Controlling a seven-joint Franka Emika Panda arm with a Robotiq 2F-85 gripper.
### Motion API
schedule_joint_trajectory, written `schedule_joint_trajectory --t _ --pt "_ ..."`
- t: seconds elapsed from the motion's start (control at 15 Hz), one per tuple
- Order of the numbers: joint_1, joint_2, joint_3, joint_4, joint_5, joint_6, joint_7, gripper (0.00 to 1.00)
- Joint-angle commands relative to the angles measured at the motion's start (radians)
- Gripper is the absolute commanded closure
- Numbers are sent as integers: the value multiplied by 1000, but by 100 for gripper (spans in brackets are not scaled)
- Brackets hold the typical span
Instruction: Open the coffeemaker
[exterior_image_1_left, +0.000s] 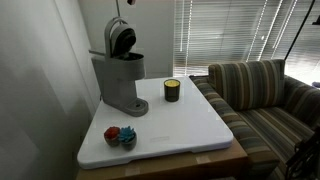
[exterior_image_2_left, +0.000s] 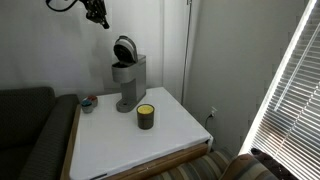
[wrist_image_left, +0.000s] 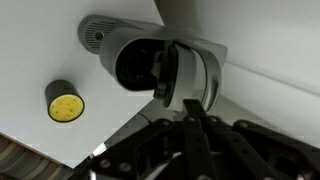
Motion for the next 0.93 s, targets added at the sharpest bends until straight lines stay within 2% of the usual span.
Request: schedule_joint_trajectory --t 0.0,0.07,0.13,0.27,0.33,0.87 --pt "-81 -59 48 -24 54 -102 -99 100" --pt "-90 -66 47 -21 48 -128 -104 95" --pt "-99 -73 48 -16 42 -159 -115 72" --pt "-112 -83 50 -10 34 -207 -129 68" --pt "-116 -88 52 -9 31 -223 -136 63" --pt "-126 -113 61 -9 8 -278 -128 7"
